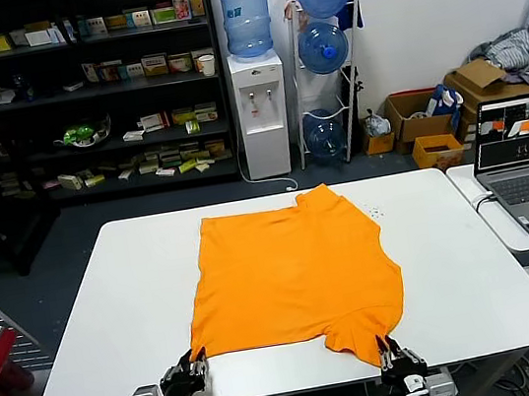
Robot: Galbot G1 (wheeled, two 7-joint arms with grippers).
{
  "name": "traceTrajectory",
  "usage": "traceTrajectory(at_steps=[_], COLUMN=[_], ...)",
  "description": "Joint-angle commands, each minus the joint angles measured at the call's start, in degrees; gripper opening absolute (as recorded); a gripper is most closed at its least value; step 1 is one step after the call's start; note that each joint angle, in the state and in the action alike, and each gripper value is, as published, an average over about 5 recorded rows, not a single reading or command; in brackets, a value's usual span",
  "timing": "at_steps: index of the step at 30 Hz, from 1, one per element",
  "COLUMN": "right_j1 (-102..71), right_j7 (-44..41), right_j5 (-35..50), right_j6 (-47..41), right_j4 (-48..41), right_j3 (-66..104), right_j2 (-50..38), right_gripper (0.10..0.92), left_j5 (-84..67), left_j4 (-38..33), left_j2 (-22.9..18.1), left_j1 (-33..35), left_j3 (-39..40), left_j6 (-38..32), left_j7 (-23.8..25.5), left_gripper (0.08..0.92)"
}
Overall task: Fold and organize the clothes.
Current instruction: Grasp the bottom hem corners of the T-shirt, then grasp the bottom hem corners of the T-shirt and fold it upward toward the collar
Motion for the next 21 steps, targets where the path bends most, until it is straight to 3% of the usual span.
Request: traceTrajectory(at_steps=[1,7,21], right_j1=[0.1,-2.4,-19.2], right_j7=[0.2,0.6,0.3], right_j5=[0.1,2.1,1.3], right_j6=[0.8,2.7,9.5], right_j4=[0.1,2.9,13.2], right_j3=[-0.2,0.1,3.9], right_j2=[0.1,-1.9,-5.1], right_gripper=[0.124,0.124,0.124], left_j5=[0.0,-0.2,-0.4], left_j4=[-0.2,-2.8,-13.4], left_j2=[0.0,0.8,2.7], left_j1=[-0.1,1.8,13.7], left_j3=[0.1,-0.6,-4.0], left_j6=[0.2,0.2,-0.8], left_j7=[-0.1,-0.3,-1.0], left_gripper=[0.253,0.103,0.09])
